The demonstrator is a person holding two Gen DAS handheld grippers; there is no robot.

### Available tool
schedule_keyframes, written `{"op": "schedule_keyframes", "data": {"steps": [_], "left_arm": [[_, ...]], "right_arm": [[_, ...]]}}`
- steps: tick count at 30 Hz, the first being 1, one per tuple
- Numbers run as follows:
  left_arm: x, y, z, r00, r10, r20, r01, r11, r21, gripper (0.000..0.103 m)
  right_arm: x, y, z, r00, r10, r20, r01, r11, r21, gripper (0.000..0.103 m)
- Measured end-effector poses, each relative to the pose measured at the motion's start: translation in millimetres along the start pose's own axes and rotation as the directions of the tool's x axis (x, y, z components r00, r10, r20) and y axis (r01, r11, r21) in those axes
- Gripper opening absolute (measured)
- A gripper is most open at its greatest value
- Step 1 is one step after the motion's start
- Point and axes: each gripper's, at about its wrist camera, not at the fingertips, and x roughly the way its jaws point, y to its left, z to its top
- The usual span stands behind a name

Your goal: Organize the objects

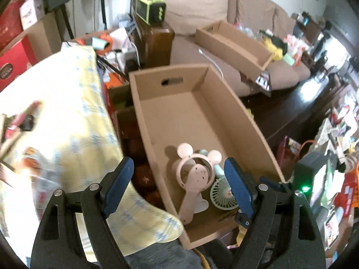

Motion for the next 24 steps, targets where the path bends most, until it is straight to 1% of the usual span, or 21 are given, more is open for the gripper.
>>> {"op": "schedule_keyframes", "data": {"steps": [4,7,13,15,17,19,22,24], "left_arm": [[-28.4,18.2,5.2,0.999,0.008,0.054,-0.007,1.000,-0.005,0.081],[-49.1,36.7,7.3,0.997,0.014,0.070,-0.013,1.000,-0.015,0.081],[-98.8,80.7,8.6,0.989,0.053,0.138,-0.048,0.998,-0.040,0.081],[-117.8,98.6,6.5,0.986,0.037,0.161,-0.029,0.998,-0.048,0.081],[-139.1,120.8,4.0,0.981,0.022,0.193,-0.011,0.998,-0.061,0.081],[-154.9,139.5,3.2,0.976,0.025,0.217,-0.009,0.997,-0.071,0.081],[-183.4,178.9,-1.8,0.960,0.073,0.272,-0.041,0.992,-0.119,0.081],[-201.2,209.1,-6.7,0.940,0.167,0.298,-0.120,0.978,-0.170,0.081]], "right_arm": [[-3.9,-1.2,-0.3,1.000,-0.007,0.014,0.007,1.000,-0.001,0.073],[-7.9,-1.5,1.6,0.999,-0.014,0.029,0.014,1.000,-0.001,0.073],[-22.9,0.2,6.2,0.997,-0.037,0.067,0.036,0.999,0.006,0.073],[-30.9,1.6,8.1,0.997,-0.014,0.081,0.013,1.000,0.014,0.073],[-41.8,4.6,10.4,0.994,0.038,0.105,-0.041,0.999,0.032,0.073],[-54.2,9.5,14.0,0.987,0.086,0.132,-0.094,0.994,0.051,0.073],[-73.5,25.0,20.3,0.975,0.140,0.171,-0.148,0.988,0.036,0.073],[-85.2,38.1,23.2,0.969,0.155,0.192,-0.160,0.987,0.010,0.073]]}}
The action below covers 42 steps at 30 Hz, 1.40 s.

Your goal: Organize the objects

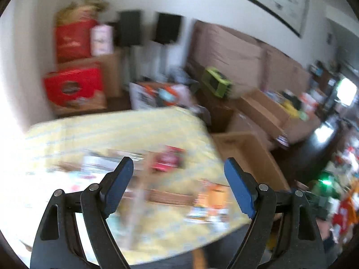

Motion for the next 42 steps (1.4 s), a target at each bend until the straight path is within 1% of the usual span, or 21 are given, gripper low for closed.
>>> {"op": "schedule_keyframes", "data": {"steps": [2,4,9,10,12,13,16,19,20,23,26,27,30,33,35,36,37,38,39,41,42], "left_arm": [[-8.0,27.2,2.2,0.996,0.088,0.016,-0.088,0.996,-0.026,0.082],[-14.6,64.9,5.9,0.986,0.164,0.002,-0.163,0.982,-0.091,0.082],[-29.7,136.9,-1.7,0.979,0.202,-0.019,-0.200,0.949,-0.243,0.082],[-31.4,145.8,-6.5,0.977,0.211,-0.027,-0.211,0.944,-0.255,0.084],[-34.2,163.0,-22.8,0.961,0.264,-0.080,-0.276,0.919,-0.282,0.084],[-36.8,166.5,-28.9,0.960,0.266,-0.087,-0.280,0.917,-0.284,0.084],[-38.7,170.0,-58.2,0.966,0.234,-0.113,-0.257,0.922,-0.288,0.084],[-28.1,149.4,-89.3,0.980,0.136,-0.148,-0.170,0.953,-0.251,0.084],[-20.7,137.1,-102.1,0.983,0.088,-0.160,-0.124,0.965,-0.232,0.084],[-2.8,106.3,-112.4,0.986,0.006,-0.169,-0.037,0.984,-0.177,0.084],[13.4,82.8,-119.3,0.986,-0.021,-0.167,0.005,0.996,-0.094,0.084],[23.6,74.7,-124.3,0.980,-0.030,-0.197,0.018,0.998,-0.063,0.083],[37.7,69.4,-128.6,0.972,-0.075,-0.222,0.058,0.995,-0.079,0.076],[47.1,71.8,-132.9,0.966,-0.099,-0.240,0.075,0.992,-0.105,0.061],[47.9,72.8,-133.9,0.970,-0.102,-0.221,0.079,0.991,-0.107,0.060],[47.2,72.2,-134.6,0.971,-0.085,-0.225,0.064,0.993,-0.099,0.052],[47.1,72.0,-134.5,0.972,-0.064,-0.228,0.045,0.995,-0.089,0.036],[46.7,72.1,-134.0,0.971,-0.057,-0.232,0.038,0.996,-0.084,0.026],[47.9,75.1,-134.7,0.965,-0.083,-0.247,0.059,0.993,-0.102,0.010],[50.6,85.7,-137.1,0.956,-0.131,-0.263,0.091,0.983,-0.158,0.007],[49.6,88.5,-137.1,0.957,-0.128,-0.261,0.087,0.983,-0.162,0.007]], "right_arm": [[-8.9,18.0,5.0,1.000,0.025,0.018,-0.024,0.999,-0.030,0.073],[-15.6,34.2,10.9,0.999,0.041,0.030,-0.039,0.998,-0.055,0.073],[-30.0,80.7,23.5,0.995,0.085,0.045,-0.078,0.987,-0.144,0.073],[-32.9,91.8,24.9,0.995,0.094,0.044,-0.085,0.982,-0.170,0.073],[-37.9,112.9,24.9,0.993,0.111,0.035,-0.101,0.972,-0.214,0.073],[-39.5,121.0,23.8,0.993,0.116,0.031,-0.105,0.966,-0.234,0.073],[-43.8,158.0,19.5,0.989,0.147,-0.012,-0.143,0.934,-0.328,0.073],[-46.7,193.8,18.2,0.985,0.168,-0.038,-0.169,0.898,-0.406,0.073],[-47.5,202.3,18.9,0.985,0.167,-0.040,-0.168,0.890,-0.425,0.073],[-54.8,224.6,18.4,0.984,0.177,-0.029,-0.170,0.872,-0.459,0.073],[-63.3,234.0,15.8,0.976,0.216,-0.027,-0.205,0.871,-0.447,0.074],[-65.1,235.7,14.6,0.975,0.221,-0.026,-0.210,0.873,-0.441,0.074],[-69.7,237.5,8.4,0.982,0.189,-0.011,-0.175,0.882,-0.438,0.075],[-69.3,236.3,6.3,0.983,0.181,-0.017,-0.171,0.888,-0.427,0.075],[-67.4,235.5,7.3,0.984,0.174,-0.028,-0.169,0.890,-0.422,0.075],[-66.9,236.3,7.5,0.985,0.172,-0.031,-0.169,0.890,-0.424,0.075],[-66.1,238.2,8.5,0.984,0.173,-0.033,-0.170,0.888,-0.428,0.075],[-65.1,241.0,10.1,0.984,0.174,-0.037,-0.173,0.885,-0.433,0.075],[-64.2,244.2,11.2,0.984,0.175,-0.040,-0.175,0.882,-0.438,0.075],[-63.2,252.4,14.3,0.982,0.182,-0.042,-0.181,0.874,-0.451,0.075],[-61.7,256.9,16.2,0.981,0.188,-0.047,-0.188,0.869,-0.457,0.075]]}}
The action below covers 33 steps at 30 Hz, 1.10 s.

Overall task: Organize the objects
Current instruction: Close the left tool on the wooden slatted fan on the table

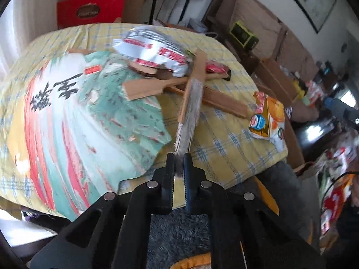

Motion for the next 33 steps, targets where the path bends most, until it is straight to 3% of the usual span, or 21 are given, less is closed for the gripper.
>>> {"op": "schedule_keyframes", "data": {"steps": [6,11,16,19,22,25,27,30,33], "left_arm": [[-21.9,16.1,7.7,0.999,0.023,0.039,-0.023,1.000,-0.009,0.007],[-41.1,41.7,16.6,0.996,0.047,0.080,-0.043,0.997,-0.058,0.002],[-42.3,66.8,17.0,0.995,0.076,0.061,-0.070,0.992,-0.102,0.002],[-39.3,69.7,14.5,0.999,0.043,0.010,-0.042,0.996,-0.078,0.003],[-35.3,55.6,10.3,0.998,-0.043,-0.046,0.043,0.999,-0.004,0.003],[-31.0,43.1,7.1,0.991,-0.106,-0.077,0.108,0.994,0.022,0.011],[-25.9,37.8,5.1,0.992,-0.079,-0.095,0.082,0.996,0.025,0.014],[-23.2,33.1,4.2,0.994,-0.063,-0.092,0.065,0.998,0.021,0.016],[-21.9,37.0,4.4,0.995,-0.072,-0.076,0.071,0.997,-0.020,0.016]], "right_arm": [[29.4,0.9,28.9,0.994,0.089,-0.060,-0.083,0.992,0.091,0.075],[56.0,8.3,48.2,0.990,0.092,-0.103,-0.083,0.993,0.086,0.072],[87.6,19.0,58.8,0.984,0.088,-0.154,-0.081,0.995,0.053,0.067],[110.4,24.6,62.4,0.977,0.111,-0.179,-0.108,0.994,0.026,0.060],[135.6,26.5,72.0,0.976,0.102,-0.190,-0.108,0.994,-0.019,0.058],[161.7,27.7,80.8,0.974,0.075,-0.215,-0.095,0.992,-0.086,0.058],[175.8,24.4,83.7,0.971,0.059,-0.232,-0.082,0.992,-0.091,0.057],[188.8,18.2,83.8,0.958,0.131,-0.256,-0.140,0.990,-0.017,0.053],[189.3,24.3,83.7,0.959,0.161,-0.235,-0.171,0.985,-0.026,0.053]]}}
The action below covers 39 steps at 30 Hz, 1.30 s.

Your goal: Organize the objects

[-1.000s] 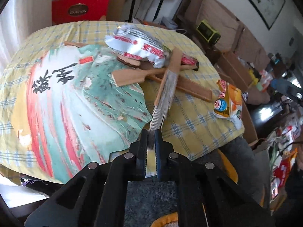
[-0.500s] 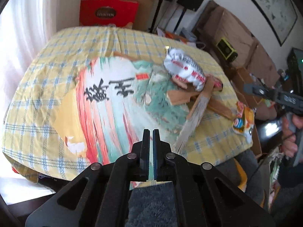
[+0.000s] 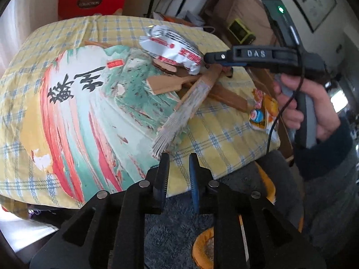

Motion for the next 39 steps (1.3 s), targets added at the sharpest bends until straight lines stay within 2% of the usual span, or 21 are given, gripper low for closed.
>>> {"op": "schedule_keyframes", "data": {"steps": [1,2,3,7,9,11,12,15,17,19,22,24,26,31,35,38,39], "left_arm": [[-0.7,1.6,0.6,1.000,0.001,0.002,-0.001,1.000,-0.007,0.016],[-2.7,6.3,1.4,1.000,0.016,0.008,-0.015,1.000,-0.022,0.016],[-4.9,10.2,2.2,1.000,0.027,0.014,-0.027,0.999,-0.034,0.016],[-19.3,31.1,6.5,0.998,0.041,0.056,-0.035,0.995,-0.098,0.016],[-26.4,40.7,7.7,0.996,0.047,0.076,-0.037,0.991,-0.126,0.017],[-32.4,50.7,8.4,0.994,0.055,0.093,-0.039,0.986,-0.164,0.025],[-33.9,55.0,8.9,0.993,0.057,0.100,-0.038,0.983,-0.182,0.030],[-40.9,70.7,9.9,0.990,0.061,0.130,-0.026,0.966,-0.259,0.033],[-50.4,77.4,7.9,0.981,0.068,0.183,-0.010,0.954,-0.300,0.034],[-52.5,74.4,9.9,0.973,0.081,0.215,-0.015,0.956,-0.293,0.039],[-41.1,68.2,11.3,0.980,0.051,0.194,0.002,0.965,-0.262,0.041],[-29.4,63.3,11.8,0.986,0.013,0.165,0.030,0.966,-0.257,0.041],[-23.3,58.8,12.0,0.987,-0.015,0.161,0.056,0.966,-0.254,0.041],[-9.7,54.5,13.2,0.984,-0.054,0.168,0.096,0.963,-0.252,0.041],[-10.4,55.1,10.5,0.985,-0.055,0.164,0.096,0.962,-0.257,0.041],[-14.9,57.4,11.8,0.981,-0.058,0.186,0.107,0.957,-0.269,0.050],[-15.9,58.7,13.1,0.979,-0.051,0.198,0.106,0.955,-0.277,0.057]], "right_arm": [[1.3,2.3,-0.4,1.000,-0.012,-0.006,0.012,1.000,-0.006,0.047],[1.9,4.5,-0.9,1.000,-0.025,-0.016,0.025,1.000,-0.006,0.034],[1.3,7.0,-3.7,0.999,-0.025,-0.033,0.025,1.000,-0.007,0.029],[-9.8,22.3,-18.5,0.998,0.003,-0.055,-0.005,0.999,-0.040,0.015],[-19.4,29.6,-29.3,0.998,0.012,-0.064,-0.015,0.999,-0.049,0.015],[-29.1,35.9,-39.0,0.997,0.030,-0.074,-0.035,0.998,-0.058,0.015],[-34.4,35.9,-42.6,0.997,0.030,-0.070,-0.033,0.998,-0.046,0.015],[-43.1,26.7,-47.5,0.998,0.008,-0.055,-0.007,1.000,0.014,0.018],[-46.2,17.7,-53.0,0.999,0.003,-0.054,0.000,0.998,0.064,0.027],[-45.9,8.1,-60.4,0.998,0.045,-0.047,-0.039,0.991,0.129,0.028],[-38.4,1.4,-65.7,0.997,0.070,-0.045,-0.061,0.984,0.165,0.030],[-33.0,-1.7,-65.3,0.998,0.040,-0.053,-0.030,0.984,0.178,0.035],[-31.2,-3.1,-64.5,0.999,0.029,-0.039,-0.021,0.982,0.188,0.049],[-26.7,-2.0,-59.8,0.999,0.032,-0.025,-0.027,0.984,0.176,0.050],[-22.6,4.3,-58.8,0.998,0.049,-0.027,-0.044,0.986,0.160,0.049],[-22.2,7.4,-61.2,0.998,0.057,-0.036,-0.051,0.987,0.155,0.050],[-21.8,6.7,-62.0,0.998,0.058,-0.040,-0.051,0.986,0.160,0.049]]}}
